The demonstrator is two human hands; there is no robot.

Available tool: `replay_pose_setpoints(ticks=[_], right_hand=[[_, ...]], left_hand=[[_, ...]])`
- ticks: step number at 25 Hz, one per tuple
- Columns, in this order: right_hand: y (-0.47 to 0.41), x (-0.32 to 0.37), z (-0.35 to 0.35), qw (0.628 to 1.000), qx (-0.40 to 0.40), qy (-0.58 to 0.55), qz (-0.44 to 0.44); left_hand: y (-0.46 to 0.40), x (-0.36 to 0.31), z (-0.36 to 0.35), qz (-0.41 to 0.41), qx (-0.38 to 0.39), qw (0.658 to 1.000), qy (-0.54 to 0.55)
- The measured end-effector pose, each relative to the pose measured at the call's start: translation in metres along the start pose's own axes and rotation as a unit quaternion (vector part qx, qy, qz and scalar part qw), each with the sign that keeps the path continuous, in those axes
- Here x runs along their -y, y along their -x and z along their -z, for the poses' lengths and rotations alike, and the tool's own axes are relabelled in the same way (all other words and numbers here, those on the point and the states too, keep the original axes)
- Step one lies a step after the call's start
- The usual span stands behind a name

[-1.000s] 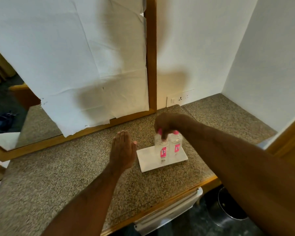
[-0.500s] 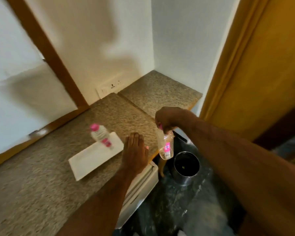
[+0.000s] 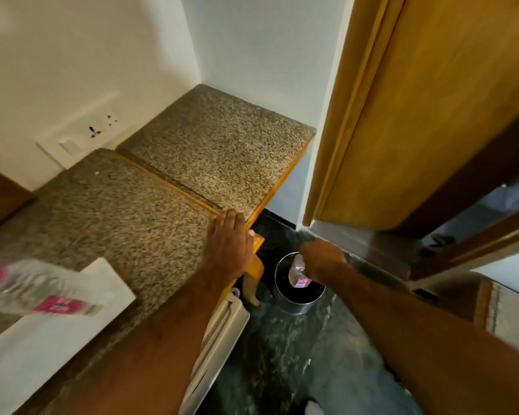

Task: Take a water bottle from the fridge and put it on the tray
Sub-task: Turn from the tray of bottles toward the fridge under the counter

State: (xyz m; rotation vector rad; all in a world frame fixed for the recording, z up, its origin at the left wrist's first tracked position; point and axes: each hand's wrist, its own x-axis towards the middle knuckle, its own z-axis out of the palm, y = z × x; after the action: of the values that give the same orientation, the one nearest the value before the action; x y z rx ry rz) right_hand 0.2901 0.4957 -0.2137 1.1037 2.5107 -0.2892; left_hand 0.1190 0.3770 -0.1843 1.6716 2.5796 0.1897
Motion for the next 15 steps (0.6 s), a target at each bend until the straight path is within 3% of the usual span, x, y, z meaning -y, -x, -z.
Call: replay_pose_setpoints(ticks=[8, 15], right_hand=[[-0.073, -0.004, -0.123, 0.991, 0.024, -0.116, -0.064], [-0.034, 0.004, -0.125, 0.967, -0.042, -0.231, -0.101]], left_hand=[[-0.013, 0.008, -0.022, -0.012, -0.015, 0.998, -0.054], [-0.01, 0.005, -0.021, -0.003, -0.028, 0.999, -0.028]])
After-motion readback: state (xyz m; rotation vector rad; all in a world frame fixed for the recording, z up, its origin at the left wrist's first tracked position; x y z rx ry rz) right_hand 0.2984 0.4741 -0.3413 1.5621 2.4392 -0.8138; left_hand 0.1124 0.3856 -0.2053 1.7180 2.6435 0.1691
